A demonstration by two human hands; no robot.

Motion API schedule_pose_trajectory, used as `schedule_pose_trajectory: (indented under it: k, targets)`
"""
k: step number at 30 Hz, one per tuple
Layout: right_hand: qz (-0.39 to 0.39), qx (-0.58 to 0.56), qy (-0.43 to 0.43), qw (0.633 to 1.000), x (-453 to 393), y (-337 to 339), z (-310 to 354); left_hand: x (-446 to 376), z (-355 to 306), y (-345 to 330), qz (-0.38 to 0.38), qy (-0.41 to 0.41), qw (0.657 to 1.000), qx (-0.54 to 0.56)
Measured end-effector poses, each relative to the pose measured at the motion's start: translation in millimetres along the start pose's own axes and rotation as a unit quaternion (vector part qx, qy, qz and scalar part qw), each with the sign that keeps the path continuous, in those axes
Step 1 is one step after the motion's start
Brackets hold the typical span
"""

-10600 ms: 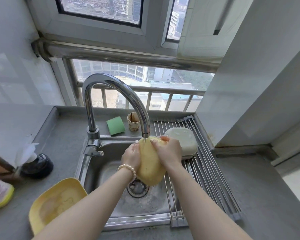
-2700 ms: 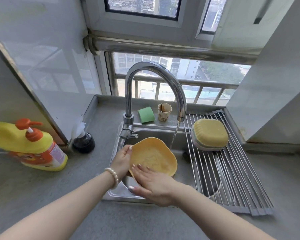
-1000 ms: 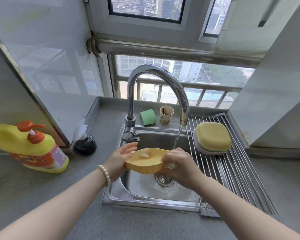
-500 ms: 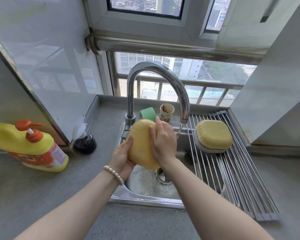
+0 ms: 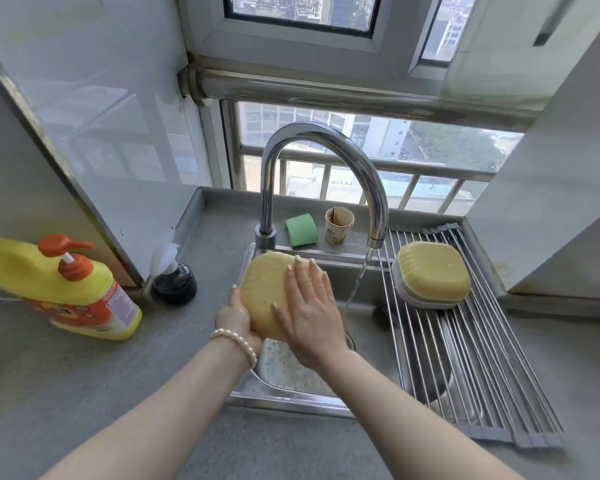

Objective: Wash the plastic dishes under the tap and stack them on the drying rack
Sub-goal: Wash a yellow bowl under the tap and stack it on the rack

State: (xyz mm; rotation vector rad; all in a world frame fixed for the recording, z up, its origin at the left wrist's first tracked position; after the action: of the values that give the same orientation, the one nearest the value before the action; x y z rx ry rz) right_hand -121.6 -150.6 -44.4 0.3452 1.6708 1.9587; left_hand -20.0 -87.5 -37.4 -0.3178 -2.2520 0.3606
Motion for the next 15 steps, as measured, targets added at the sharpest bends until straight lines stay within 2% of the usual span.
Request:
schedule_pose_trajectory:
  k: [2, 4, 5, 6, 9, 12, 13, 15]
  targets:
    - [-0.016, 0.036, 0.128, 0.991, 6.0, -3.2, 13.3, 1.9, -0.4, -1.5, -0.004, 0.0, 1.0, -0.009]
    - [-0.037, 0.057, 0.266, 0.962, 14.9, -6.0, -0.3, 0.9, -1.8, 0.6, 0.003, 0.032, 0.999, 0.006]
    - [-0.05, 0.06, 0.285, 0.955, 18.3, -4.3, -13.3, -0.9, -2.5, 2.8, 0.006, 0.042, 0.999, 0.014]
    - [-0.055, 0.049, 0.26, 0.963, 19.2, -1.9, -25.8, -1.4, -4.0, 4.5, 0.008, 0.044, 0.999, 0.021]
    - [-0.013, -0.051, 0.054, 0.997, 10.2, 10.6, -33.6, -3.5, -1.8, 6.9, 0.003, 0.025, 0.999, 0.02]
    - [0.062, -0.036, -0.098, 0.993, -9.0, 13.8, -9.8, 3.4, 11.6, 3.2, 0.015, 0.014, 0.999, -0.04]
    - [0.069, -0.014, -0.115, 0.991, -16.6, 15.9, -4.0, 5.4, 14.0, 1.8, 0.017, 0.007, 0.998, -0.058]
    - [0.087, 0.035, -0.071, 0.993, -23.5, 18.7, 3.8, 3.3, 14.1, 0.7, 0.009, 0.009, 0.998, -0.067]
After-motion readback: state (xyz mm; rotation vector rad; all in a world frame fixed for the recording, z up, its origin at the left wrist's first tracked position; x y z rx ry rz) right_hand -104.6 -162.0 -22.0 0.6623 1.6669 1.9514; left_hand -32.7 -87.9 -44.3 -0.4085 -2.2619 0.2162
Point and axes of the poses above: each hand's wrist, its own x-axis away from the middle knuckle, its own y-axis out of the back of the hand, z = x × y, the point moved 1 cm from there along -x, towards the middle knuckle, and after that the axes turned 4 degrees about x, right-handed, at the moved point
